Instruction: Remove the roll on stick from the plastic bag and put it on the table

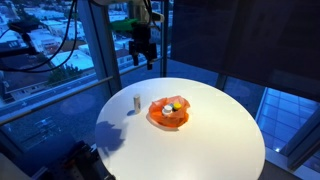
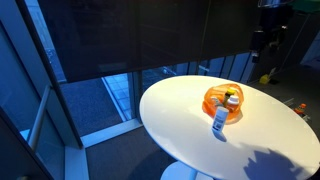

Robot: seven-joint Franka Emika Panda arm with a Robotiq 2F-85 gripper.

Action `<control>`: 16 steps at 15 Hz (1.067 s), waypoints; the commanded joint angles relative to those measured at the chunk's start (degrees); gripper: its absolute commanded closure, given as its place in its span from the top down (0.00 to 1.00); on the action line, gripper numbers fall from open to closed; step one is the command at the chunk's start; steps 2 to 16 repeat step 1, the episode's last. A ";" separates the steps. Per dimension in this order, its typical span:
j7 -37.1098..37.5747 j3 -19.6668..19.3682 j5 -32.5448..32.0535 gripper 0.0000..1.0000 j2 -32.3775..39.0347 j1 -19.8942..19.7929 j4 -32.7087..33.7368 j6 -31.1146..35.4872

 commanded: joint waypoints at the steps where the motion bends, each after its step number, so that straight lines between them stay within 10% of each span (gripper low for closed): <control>1: 0.04 0.12 0.02 1.00 0.00 -0.22 0.08 -0.03; 16: 0.04 0.12 0.02 1.00 0.00 -0.22 0.08 -0.03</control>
